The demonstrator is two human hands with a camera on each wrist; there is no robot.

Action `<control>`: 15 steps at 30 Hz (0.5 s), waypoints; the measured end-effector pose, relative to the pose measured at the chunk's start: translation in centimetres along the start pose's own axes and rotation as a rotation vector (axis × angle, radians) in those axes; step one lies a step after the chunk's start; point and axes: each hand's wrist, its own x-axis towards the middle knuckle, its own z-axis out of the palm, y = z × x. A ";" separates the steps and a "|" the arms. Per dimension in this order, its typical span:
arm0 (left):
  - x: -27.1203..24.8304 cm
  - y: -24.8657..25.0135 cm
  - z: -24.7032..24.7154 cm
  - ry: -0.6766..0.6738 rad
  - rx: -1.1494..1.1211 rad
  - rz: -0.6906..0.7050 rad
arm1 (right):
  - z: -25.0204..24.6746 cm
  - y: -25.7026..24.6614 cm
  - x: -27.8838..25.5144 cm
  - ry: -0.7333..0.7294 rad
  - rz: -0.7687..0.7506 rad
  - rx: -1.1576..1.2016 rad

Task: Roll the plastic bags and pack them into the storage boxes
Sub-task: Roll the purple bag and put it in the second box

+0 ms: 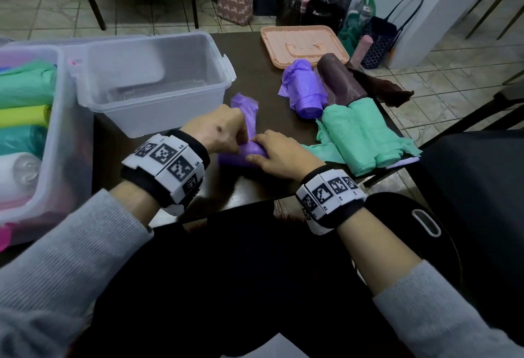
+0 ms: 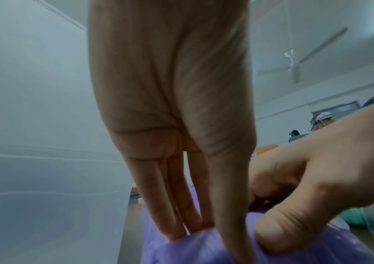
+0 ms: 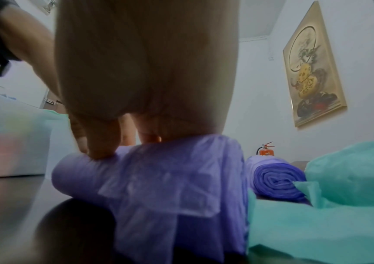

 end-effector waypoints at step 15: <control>0.3 -0.1 -0.6 -0.202 0.022 -0.023 | 1.5 -0.9 -1.1 0.204 -0.064 0.059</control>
